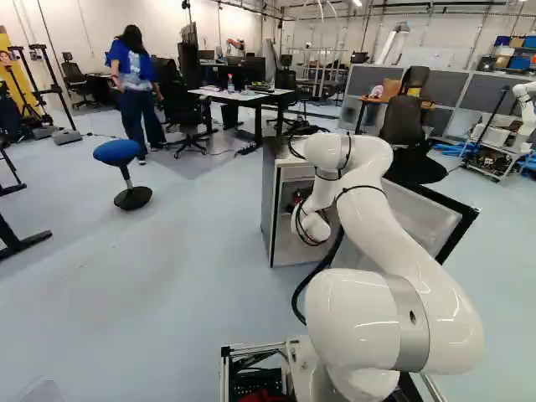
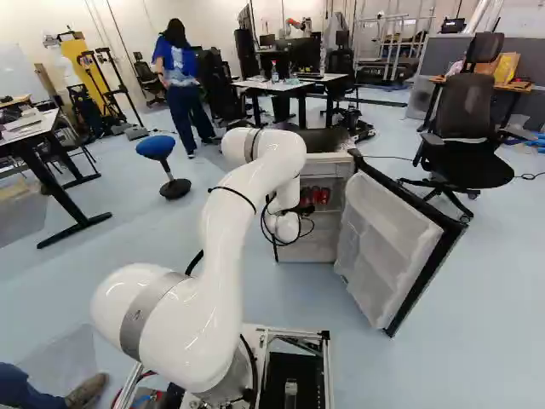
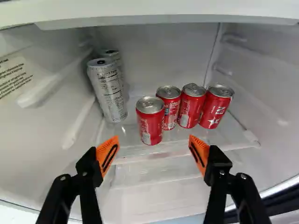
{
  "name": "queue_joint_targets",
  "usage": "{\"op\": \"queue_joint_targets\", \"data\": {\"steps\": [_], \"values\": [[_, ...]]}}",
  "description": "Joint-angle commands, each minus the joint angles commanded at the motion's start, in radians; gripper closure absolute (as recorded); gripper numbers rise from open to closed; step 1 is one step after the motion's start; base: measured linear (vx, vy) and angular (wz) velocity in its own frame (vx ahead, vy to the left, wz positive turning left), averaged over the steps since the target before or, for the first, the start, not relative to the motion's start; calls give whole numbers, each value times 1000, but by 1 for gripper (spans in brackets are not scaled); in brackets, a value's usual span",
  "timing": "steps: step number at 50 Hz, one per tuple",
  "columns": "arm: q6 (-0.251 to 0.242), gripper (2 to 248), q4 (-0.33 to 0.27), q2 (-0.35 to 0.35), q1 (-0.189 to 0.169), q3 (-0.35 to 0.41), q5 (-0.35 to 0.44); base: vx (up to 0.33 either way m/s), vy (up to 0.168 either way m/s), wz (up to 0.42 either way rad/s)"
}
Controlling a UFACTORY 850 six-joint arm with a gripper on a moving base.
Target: Grab a drink from the fridge
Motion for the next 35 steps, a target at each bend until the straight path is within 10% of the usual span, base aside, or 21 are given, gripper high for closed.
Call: {"op": "queue_joint_targets", "data": {"steps": [35], "values": [[0,69,0,-8,1,-14,0,0,0,0]]}}
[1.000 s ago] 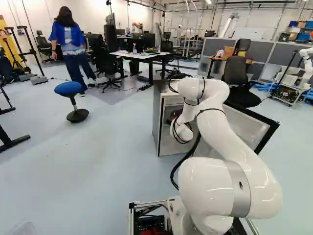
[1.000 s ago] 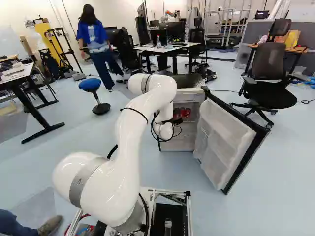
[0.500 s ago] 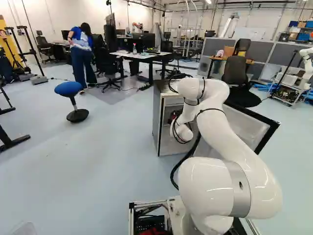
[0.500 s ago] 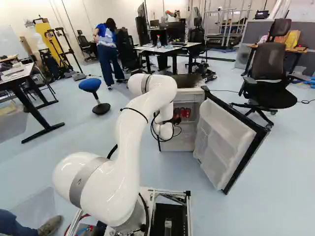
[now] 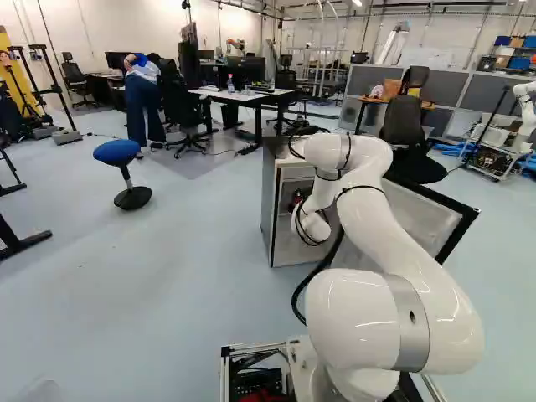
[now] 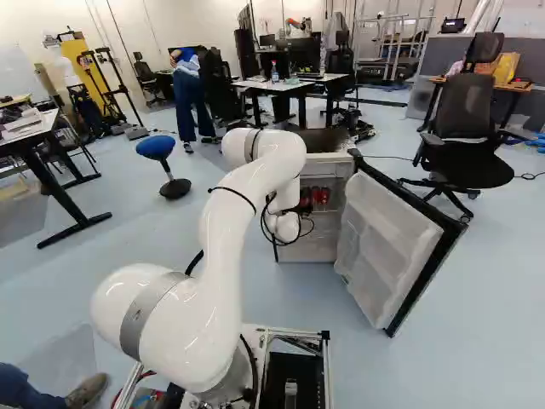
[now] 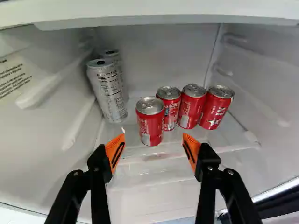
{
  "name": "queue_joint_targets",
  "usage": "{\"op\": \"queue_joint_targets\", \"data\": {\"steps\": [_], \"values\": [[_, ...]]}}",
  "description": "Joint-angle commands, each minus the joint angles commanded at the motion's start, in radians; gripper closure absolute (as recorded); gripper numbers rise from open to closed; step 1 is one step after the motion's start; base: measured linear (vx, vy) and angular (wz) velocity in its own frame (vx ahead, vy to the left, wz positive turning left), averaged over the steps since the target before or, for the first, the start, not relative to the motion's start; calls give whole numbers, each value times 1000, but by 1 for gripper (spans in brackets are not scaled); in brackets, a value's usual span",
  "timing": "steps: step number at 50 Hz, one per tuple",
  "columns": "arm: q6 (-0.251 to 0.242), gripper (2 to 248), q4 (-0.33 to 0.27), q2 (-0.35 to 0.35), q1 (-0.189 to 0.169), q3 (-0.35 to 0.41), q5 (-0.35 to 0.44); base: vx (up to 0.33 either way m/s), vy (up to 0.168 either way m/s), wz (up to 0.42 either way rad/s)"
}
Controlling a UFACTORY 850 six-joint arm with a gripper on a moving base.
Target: Grab a drink from the fridge
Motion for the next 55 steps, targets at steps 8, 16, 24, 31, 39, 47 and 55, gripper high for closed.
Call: {"op": "queue_joint_targets", "data": {"steps": [8,16,24,31,39,47,55], "values": [[0,69,0,-11,2,-20,0,0,0,0],[0,69,0,-23,4,-42,-4,0,0,0],[0,69,0,-35,6,-65,-16,0,0,0],[0,69,0,-46,8,-85,-29,0,0,0],[0,69,0,-58,11,-107,-44,0,0,0],[0,69,0,-70,14,-130,-58,0,0,0],[0,69,0,-82,18,-152,-72,0,0,0]]}}
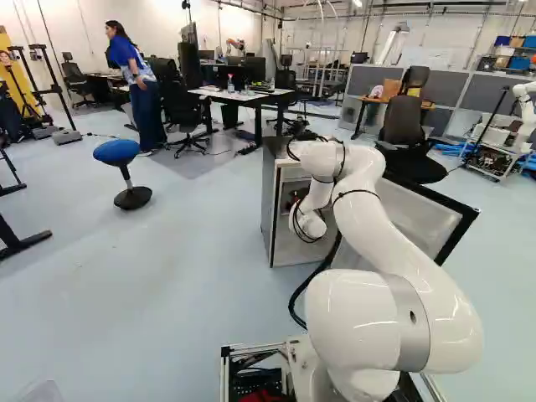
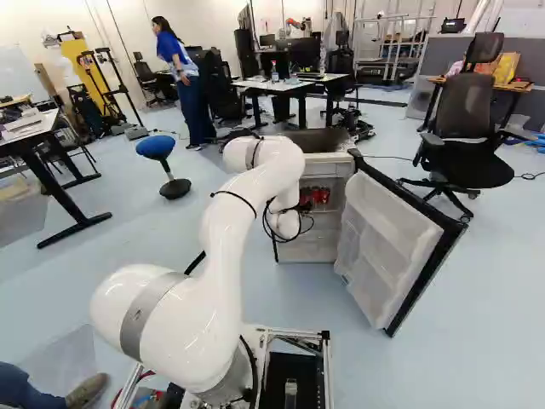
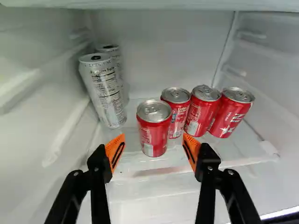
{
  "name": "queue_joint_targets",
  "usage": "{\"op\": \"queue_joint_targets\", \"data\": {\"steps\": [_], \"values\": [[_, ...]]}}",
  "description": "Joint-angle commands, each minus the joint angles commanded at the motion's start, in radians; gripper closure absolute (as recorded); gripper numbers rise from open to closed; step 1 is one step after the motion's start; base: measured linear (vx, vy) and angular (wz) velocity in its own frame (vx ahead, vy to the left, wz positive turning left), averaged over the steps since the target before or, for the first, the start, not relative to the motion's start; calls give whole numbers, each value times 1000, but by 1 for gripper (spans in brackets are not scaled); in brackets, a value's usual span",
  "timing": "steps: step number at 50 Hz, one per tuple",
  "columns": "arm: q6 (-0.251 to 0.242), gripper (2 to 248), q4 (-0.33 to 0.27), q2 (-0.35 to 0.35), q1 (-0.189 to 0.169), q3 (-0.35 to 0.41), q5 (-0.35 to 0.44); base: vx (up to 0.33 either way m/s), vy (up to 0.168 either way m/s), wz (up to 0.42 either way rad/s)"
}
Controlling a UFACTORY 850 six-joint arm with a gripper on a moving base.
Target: Grab a drink from the fridge
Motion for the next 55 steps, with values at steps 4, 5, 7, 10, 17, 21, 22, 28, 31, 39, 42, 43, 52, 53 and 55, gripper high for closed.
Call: {"op": "queue_joint_targets", "data": {"steps": [4,5,7,10,17,21,22,28,31,39,42,43,52,53,55], "values": [[0,69,0,-6,3,-11,-4,0,0,0],[0,69,0,-7,3,-14,-5,0,0,0],[0,69,0,-10,5,-19,-7,0,0,0],[0,69,0,-15,7,-27,-7,0,0,0],[0,69,0,-26,10,-48,-7,0,0,0],[0,69,0,-33,12,-60,-7,0,0,0],[0,69,0,-35,13,-63,-7,0,0,0],[0,69,0,-39,13,-71,-7,0,0,0],[0,69,0,-39,13,-71,-7,0,0,0],[0,116,0,-39,13,-71,-7,0,0,0],[0,116,0,-39,13,-71,-7,0,0,0],[0,116,0,-39,13,-71,-7,0,0,0],[0,158,0,-39,13,-71,-7,0,0,0],[0,158,0,-39,13,-71,-7,0,0,0],[0,158,0,-39,13,-71,-7,0,0,0]]}}
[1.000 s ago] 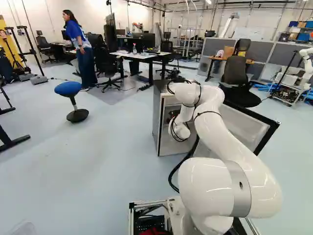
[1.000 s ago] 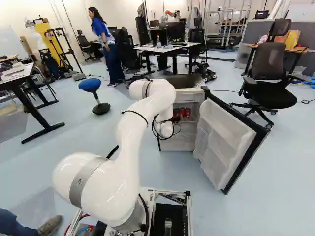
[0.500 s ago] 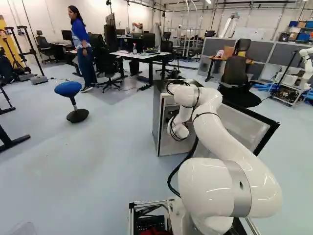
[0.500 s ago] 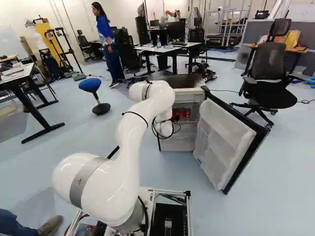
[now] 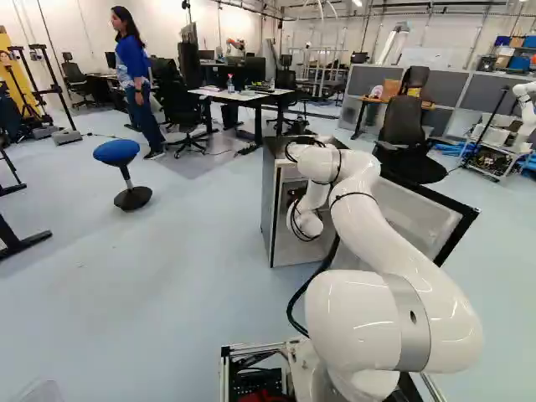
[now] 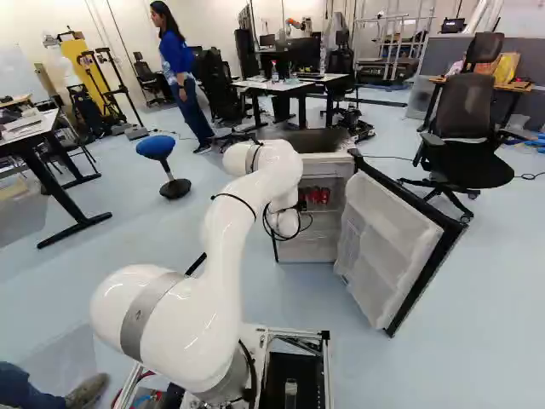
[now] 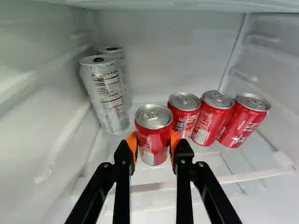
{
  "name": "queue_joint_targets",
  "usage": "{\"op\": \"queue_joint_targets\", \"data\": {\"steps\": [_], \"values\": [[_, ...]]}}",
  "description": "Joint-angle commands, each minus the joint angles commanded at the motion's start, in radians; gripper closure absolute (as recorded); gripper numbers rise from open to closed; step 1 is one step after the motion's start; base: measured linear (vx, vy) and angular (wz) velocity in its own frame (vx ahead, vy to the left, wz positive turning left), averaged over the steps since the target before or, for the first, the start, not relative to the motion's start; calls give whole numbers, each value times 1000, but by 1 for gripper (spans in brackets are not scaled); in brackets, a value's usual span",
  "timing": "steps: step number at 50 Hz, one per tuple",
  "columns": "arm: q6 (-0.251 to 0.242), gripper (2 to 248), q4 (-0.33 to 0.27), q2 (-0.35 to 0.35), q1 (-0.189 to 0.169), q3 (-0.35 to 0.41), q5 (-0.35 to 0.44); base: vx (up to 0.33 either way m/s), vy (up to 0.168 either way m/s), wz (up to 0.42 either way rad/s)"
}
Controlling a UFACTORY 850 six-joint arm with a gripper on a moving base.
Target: Grab a drink from the fridge
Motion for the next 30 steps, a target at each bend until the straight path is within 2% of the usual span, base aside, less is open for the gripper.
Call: {"op": "queue_joint_targets", "data": {"steps": [13,30], "values": [[0,158,0,5,0,9,0,0,0,0],[0,158,0,50,-1,91,0,0,0,0]]}}
